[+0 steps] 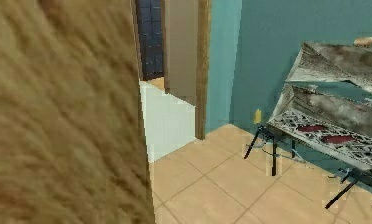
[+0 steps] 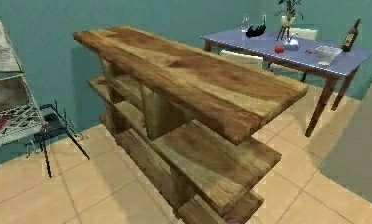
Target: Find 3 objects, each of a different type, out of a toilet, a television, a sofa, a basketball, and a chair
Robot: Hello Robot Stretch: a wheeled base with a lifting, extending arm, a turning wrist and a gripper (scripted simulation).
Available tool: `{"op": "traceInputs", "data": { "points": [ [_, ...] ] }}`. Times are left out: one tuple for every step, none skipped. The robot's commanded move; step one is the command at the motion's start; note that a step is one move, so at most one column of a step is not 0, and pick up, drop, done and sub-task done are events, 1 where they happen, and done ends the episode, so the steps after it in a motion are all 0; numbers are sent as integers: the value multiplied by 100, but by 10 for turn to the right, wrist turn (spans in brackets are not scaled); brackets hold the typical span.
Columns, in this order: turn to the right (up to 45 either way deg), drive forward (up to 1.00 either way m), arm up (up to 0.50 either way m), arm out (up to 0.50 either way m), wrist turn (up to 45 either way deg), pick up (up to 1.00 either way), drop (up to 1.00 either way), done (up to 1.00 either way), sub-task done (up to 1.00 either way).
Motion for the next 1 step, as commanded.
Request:
{"op": "traceInputs", "data": {
  "points": [
    [210, 0, 0, 0, 0, 0, 0, 0, 0]
  ]
}}
